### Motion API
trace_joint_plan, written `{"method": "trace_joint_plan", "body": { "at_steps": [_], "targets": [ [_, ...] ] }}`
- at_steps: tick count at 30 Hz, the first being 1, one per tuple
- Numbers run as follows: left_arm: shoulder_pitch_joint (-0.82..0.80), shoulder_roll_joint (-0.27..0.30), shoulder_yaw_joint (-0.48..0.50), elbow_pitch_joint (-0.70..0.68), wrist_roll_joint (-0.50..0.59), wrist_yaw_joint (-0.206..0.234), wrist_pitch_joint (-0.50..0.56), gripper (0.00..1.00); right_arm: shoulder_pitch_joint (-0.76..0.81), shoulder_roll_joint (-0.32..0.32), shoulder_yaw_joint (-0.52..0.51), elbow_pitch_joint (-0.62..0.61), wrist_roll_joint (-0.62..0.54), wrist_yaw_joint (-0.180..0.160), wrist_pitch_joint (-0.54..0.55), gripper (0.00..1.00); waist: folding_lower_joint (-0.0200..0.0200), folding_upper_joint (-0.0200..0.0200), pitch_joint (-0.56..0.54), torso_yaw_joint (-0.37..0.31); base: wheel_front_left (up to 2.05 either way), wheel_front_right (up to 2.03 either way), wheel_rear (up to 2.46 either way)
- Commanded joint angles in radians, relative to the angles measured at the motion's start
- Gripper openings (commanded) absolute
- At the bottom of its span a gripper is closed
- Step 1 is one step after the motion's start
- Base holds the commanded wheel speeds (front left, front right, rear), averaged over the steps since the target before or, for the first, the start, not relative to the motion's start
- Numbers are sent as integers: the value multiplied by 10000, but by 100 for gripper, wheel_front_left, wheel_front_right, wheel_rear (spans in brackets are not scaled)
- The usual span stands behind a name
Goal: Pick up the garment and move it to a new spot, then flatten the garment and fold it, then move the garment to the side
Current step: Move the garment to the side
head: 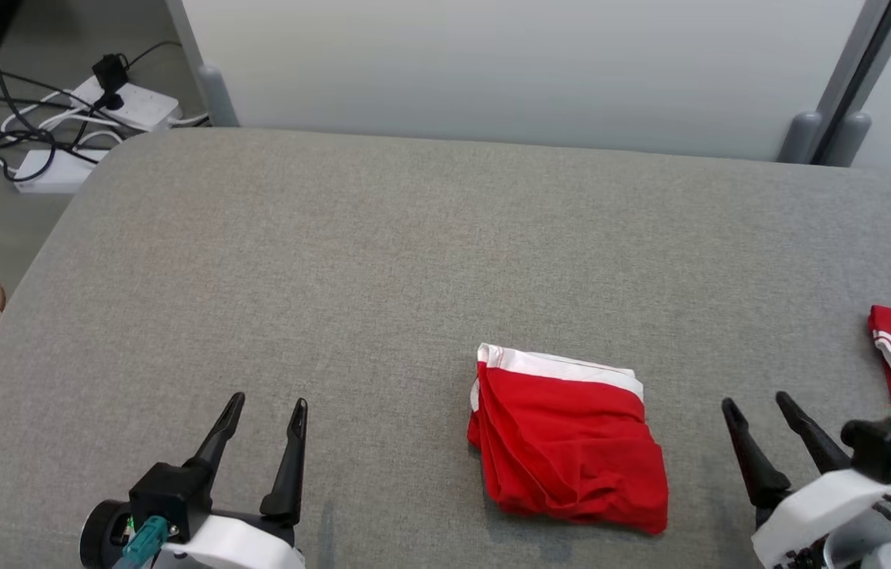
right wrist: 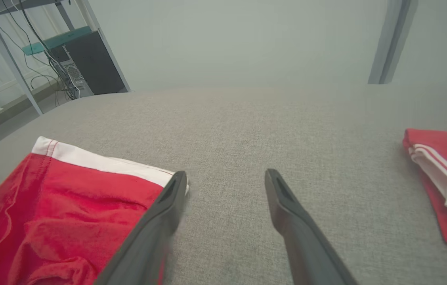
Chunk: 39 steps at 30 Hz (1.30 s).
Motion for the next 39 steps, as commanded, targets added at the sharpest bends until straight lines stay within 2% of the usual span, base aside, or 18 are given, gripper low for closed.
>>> {"method": "trace_joint_plan", "body": {
  "at_steps": [1, 10, 19, 20, 21, 30, 34, 39],
  "targets": [
    [-670, 62, 329, -160, 16, -92, -109, 100, -566, -398, 552, -62, 246, 0, 216, 100, 0, -1, 273, 246, 0, 0, 0],
    [-1195, -333, 204, 361, 4, -339, -371, 100, -1586, -839, 2878, 828, 1871, 0, 1145, 100, 0, -1, 847, 777, 0, 0, 0],
    [-1424, -464, 213, 645, 39, -484, -479, 100, -2183, -626, 4005, 1733, 3050, 0, 1795, 100, 0, -1, 965, 899, 0, 0, 0],
    [-1454, -474, 216, 666, 42, -498, -486, 100, -2306, -613, 4138, 1799, 3156, 0, 1841, 42, 0, -1, 967, 901, 0, 0, 0],
    [-1477, -484, 215, 677, 49, -505, -492, 100, -2429, -611, 4236, 1844, 3241, 0, 1813, 0, 0, -1, 973, 902, 0, 0, 0],
    [-1495, -484, 169, 603, 144, -580, -529, 100, -3083, -945, 4891, 1901, 3271, 0, 692, 0, 0, -1, 811, 567, 0, 0, 0],
    [-1435, -378, 84, 480, 189, -623, -479, 100, -3094, -1022, 4982, 1999, 3166, 0, 322, 0, 0, -1, 708, 8, 0, 0, 0],
    [-1380, -235, -44, 296, 225, -650, -255, 100, -2958, -1087, 5048, 2139, 2897, 0, -121, 0, 0, -1, 629, -1064, 0, 0, 0]
  ]
}}
